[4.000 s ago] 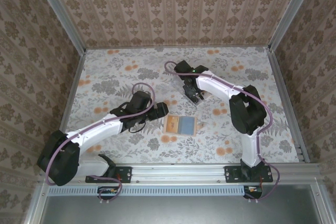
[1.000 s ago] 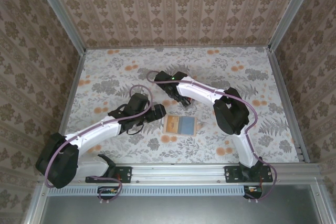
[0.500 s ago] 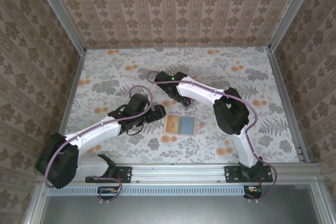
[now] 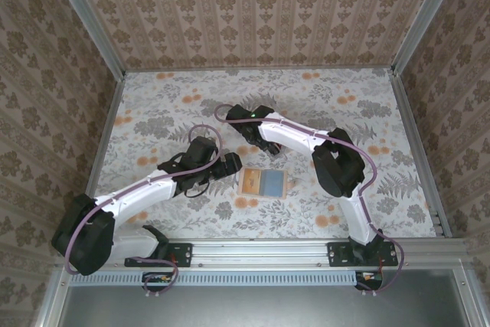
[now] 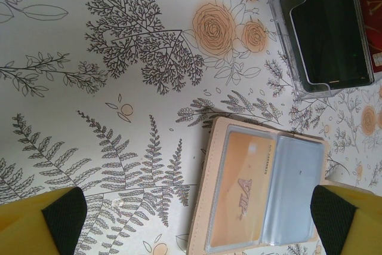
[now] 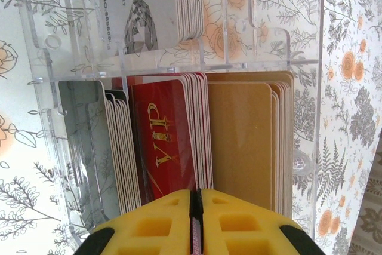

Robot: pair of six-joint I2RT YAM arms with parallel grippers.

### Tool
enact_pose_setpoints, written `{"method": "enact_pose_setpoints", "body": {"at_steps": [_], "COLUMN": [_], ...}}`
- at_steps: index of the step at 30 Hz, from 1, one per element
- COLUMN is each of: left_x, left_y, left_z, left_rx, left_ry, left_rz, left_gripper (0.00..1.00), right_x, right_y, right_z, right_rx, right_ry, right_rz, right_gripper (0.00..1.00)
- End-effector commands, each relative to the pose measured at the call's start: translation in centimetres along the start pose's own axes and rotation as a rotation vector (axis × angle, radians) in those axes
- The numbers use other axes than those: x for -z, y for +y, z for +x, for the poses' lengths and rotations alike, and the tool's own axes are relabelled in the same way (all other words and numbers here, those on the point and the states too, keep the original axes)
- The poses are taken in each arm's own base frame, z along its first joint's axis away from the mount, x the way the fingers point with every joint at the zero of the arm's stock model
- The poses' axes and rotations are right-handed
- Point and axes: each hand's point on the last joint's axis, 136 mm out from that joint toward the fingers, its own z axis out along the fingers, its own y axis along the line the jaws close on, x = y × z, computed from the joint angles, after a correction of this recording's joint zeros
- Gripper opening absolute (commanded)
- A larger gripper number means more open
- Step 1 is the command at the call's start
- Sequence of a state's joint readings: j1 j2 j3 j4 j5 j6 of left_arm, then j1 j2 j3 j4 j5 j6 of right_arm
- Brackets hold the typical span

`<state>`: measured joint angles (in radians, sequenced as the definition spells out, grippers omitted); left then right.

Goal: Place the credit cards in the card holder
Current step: Pick up the credit card from the storage box.

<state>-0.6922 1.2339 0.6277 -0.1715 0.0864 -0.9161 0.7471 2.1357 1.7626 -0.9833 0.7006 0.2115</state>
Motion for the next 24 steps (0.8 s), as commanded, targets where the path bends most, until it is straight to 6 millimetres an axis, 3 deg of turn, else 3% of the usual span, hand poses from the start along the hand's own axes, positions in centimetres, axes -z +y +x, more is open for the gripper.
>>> {"method": "enact_pose_setpoints", "body": {"at_steps": [1, 5, 10, 15, 24], "left_x": [0.3, 0.2, 0.2, 0.1, -0.1], "left_y": [0.4, 0.4, 0.4, 0.4, 0.6], "left_z": [0.1, 0.1, 0.1, 0.1, 0.3], "left_rx": [0.016, 0.015, 0.015, 0.018, 0.018], "left_ry": [-0.002, -0.001, 0.000, 0.003, 0.010], "left_rz": [-0.003, -0.006, -0.006, -0.008, -0.017], "left_gripper": [1.00, 1.00, 1.00, 1.00, 1.00], "right_x": [1.7, 2.4, 2.9, 2.4, 1.0], "right_y": [-2.0, -2.1, -0.7, 1.5, 2.4], "right_z": [0.0, 0.0, 0.2, 0.7, 0.8], "right_rx": [-0.029, -0.049, -0.069, -0.080, -0.101], "right_ry": [-0.027, -0.035, -0.021, 0.020, 0.062], "right_rz": [0.025, -0.008, -0.123, -0.228, -0.272], "right_gripper": [0.10, 0.05, 0.05, 0.05, 0.06]}}
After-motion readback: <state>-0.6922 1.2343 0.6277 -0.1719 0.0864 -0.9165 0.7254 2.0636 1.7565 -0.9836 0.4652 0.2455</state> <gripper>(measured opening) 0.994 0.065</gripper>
